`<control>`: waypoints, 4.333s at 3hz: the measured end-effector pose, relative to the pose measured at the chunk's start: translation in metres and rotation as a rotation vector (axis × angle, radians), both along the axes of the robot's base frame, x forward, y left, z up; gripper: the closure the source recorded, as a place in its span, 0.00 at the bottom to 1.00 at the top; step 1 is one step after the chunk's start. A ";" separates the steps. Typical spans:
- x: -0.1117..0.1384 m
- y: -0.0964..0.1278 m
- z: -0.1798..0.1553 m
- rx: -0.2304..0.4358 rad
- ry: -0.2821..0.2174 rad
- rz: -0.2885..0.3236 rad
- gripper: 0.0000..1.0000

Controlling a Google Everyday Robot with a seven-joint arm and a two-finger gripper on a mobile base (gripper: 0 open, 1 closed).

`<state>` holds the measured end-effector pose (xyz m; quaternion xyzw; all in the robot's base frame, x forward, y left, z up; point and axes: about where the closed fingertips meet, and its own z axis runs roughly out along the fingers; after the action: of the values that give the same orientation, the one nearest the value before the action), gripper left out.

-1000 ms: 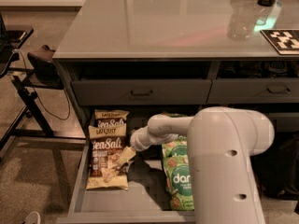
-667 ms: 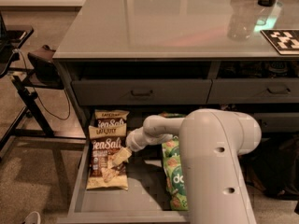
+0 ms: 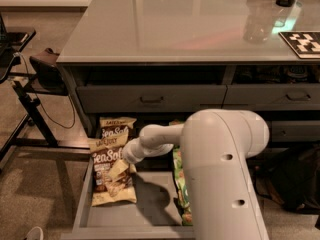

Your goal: Pick brown chip bag from middle drawer and place on counter

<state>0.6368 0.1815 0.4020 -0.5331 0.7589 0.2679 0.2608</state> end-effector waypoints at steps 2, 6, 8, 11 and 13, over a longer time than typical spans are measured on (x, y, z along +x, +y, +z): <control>-0.048 0.018 0.033 -0.052 0.013 -0.099 0.00; -0.049 -0.030 0.014 -0.018 0.099 -0.268 0.00; -0.053 -0.007 -0.004 0.005 0.156 -0.197 0.00; -0.053 -0.007 -0.004 0.005 0.156 -0.197 0.66; -0.053 -0.008 0.002 0.005 0.156 -0.197 1.00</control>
Offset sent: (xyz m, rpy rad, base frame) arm -0.0719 0.0204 0.0479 -0.0769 0.0278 -0.1592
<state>0.5839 0.1736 0.4038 -0.4330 0.8248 0.2838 0.2273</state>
